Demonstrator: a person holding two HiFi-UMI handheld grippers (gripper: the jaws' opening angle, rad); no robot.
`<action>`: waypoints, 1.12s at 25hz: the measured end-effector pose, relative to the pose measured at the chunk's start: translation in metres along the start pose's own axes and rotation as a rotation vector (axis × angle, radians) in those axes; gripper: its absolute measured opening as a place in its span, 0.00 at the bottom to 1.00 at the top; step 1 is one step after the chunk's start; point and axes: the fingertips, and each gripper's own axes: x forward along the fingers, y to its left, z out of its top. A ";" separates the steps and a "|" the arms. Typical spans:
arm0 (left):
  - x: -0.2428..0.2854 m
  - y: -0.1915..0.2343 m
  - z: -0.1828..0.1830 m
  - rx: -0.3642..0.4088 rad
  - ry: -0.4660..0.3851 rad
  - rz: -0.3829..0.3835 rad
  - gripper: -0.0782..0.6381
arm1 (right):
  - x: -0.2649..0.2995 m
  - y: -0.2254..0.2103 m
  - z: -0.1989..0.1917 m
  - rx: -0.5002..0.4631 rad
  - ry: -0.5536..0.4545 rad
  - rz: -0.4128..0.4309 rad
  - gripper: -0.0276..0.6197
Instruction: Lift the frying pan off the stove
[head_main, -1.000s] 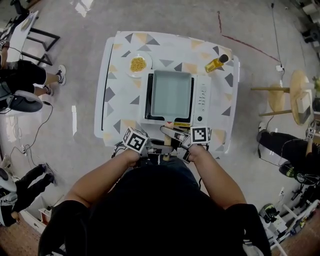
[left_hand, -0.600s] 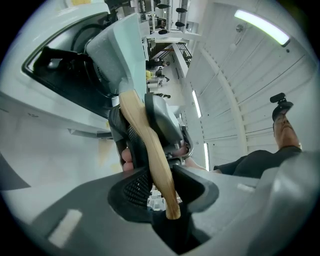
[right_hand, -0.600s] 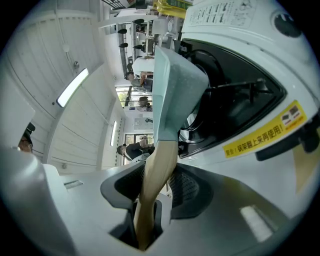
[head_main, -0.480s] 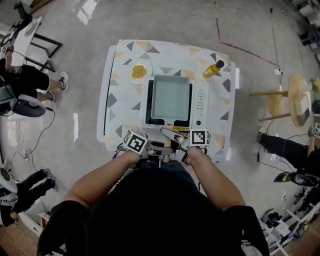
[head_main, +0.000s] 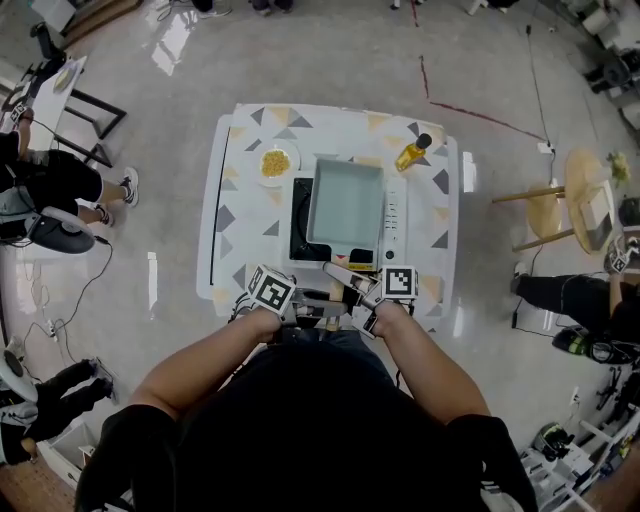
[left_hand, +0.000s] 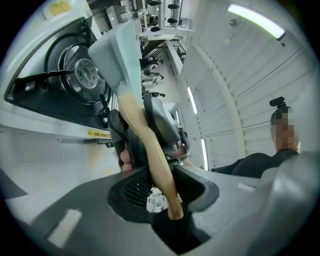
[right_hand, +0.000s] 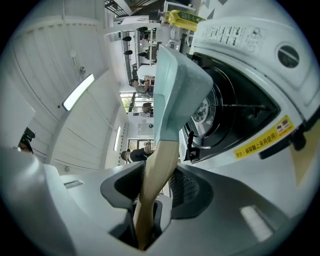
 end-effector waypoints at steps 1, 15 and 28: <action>0.001 -0.003 0.001 0.007 0.001 -0.003 0.31 | -0.001 0.005 0.002 -0.011 -0.007 0.013 0.32; 0.012 -0.066 0.007 0.147 0.026 -0.062 0.31 | -0.026 0.069 0.005 -0.094 -0.074 -0.003 0.32; 0.003 -0.131 0.005 0.281 0.009 -0.094 0.32 | -0.028 0.136 -0.006 -0.197 -0.094 -0.007 0.31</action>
